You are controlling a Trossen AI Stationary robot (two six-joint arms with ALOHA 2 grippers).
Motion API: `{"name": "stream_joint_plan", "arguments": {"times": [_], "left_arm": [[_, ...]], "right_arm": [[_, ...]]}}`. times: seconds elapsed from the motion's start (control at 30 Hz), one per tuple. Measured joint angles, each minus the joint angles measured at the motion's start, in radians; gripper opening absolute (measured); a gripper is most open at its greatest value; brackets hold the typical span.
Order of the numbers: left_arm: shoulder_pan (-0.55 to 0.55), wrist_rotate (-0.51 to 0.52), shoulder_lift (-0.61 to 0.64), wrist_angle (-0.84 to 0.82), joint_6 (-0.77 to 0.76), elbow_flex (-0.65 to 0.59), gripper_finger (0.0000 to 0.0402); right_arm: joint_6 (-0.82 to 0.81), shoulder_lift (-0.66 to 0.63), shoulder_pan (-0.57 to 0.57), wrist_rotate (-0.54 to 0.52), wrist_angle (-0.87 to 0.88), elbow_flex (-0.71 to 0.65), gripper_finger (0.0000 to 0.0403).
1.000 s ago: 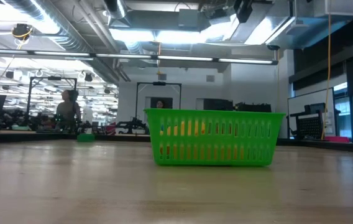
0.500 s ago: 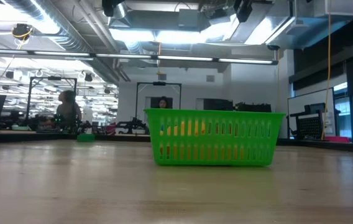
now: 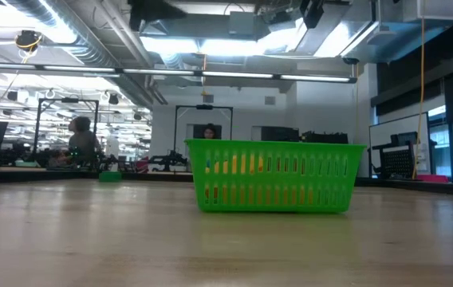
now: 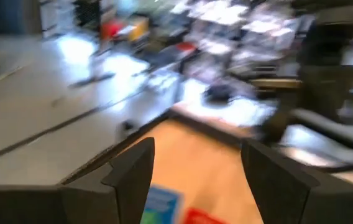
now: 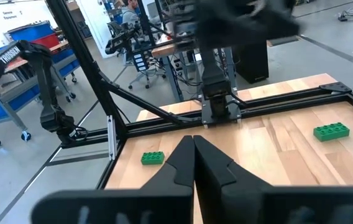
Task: Sort & place blocks by color
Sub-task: Put the top green game piece into the blue basket
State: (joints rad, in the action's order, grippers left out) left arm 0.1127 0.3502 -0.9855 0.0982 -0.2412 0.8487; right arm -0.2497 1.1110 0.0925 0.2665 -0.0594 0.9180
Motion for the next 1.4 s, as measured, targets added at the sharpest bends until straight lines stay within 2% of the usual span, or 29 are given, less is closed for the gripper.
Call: {"name": "stream_joint_plan", "arguments": {"times": [0.13,0.23,0.43,0.6,0.73,0.83,1.03,1.4], "left_arm": [[0.184,0.040,-0.097,-0.378,-0.120,0.182,0.0232],[0.338,0.000,-0.178,-0.617,-0.177,0.262,0.0232],[0.540,-0.019,-0.304,-0.804,-0.309,0.242,0.0232],[0.609,-0.018,-0.380,-0.794,-0.415,0.148,0.0232],[0.625,0.039,-0.398,-0.754,-0.480,0.035,0.0232],[0.634,0.047,-0.396,-0.677,-0.549,-0.059,0.0232],[0.648,-0.021,-0.396,-0.472,-0.589,-0.201,0.0232],[0.649,0.021,-0.396,-0.386,-0.560,-0.240,0.0231]], "right_arm": [[0.000,0.000,0.000,0.000,0.000,0.000,0.0000],[0.000,0.000,0.000,0.000,0.000,0.000,0.0000],[0.014,0.000,0.000,0.000,0.001,0.000,0.0000],[0.016,0.000,0.000,0.001,0.001,0.000,0.0000],[0.016,0.000,0.000,0.016,0.001,0.000,0.0000],[0.016,0.000,0.000,0.017,0.001,0.000,0.0000],[0.016,0.000,0.000,0.017,0.001,0.000,0.0000],[-0.009,0.000,0.000,0.016,0.001,0.000,0.0000]]}}
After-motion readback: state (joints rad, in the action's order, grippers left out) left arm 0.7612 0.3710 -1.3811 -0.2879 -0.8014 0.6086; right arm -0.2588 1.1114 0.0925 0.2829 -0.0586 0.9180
